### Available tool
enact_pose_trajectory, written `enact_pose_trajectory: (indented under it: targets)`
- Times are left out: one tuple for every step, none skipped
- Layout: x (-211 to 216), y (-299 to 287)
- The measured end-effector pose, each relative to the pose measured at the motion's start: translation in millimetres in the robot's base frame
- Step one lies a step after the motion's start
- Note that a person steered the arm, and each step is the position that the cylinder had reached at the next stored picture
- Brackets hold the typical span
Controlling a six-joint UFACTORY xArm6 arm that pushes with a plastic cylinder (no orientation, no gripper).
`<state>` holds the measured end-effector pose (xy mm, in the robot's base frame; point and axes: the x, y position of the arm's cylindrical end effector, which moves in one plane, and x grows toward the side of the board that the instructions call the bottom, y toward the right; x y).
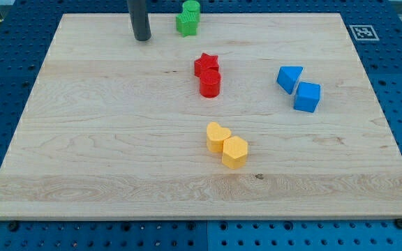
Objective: Slide the green circle a bit left
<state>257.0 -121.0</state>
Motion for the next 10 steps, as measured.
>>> enact_pose_trajectory:
  targets:
    - [-33,1]
    - [-47,3]
    - [-11,9]
    - [35,60]
    - [47,158]
    - [31,214]
    - [-7,212]
    - [-46,192]
    - [-65,180]
    - [-63,171]
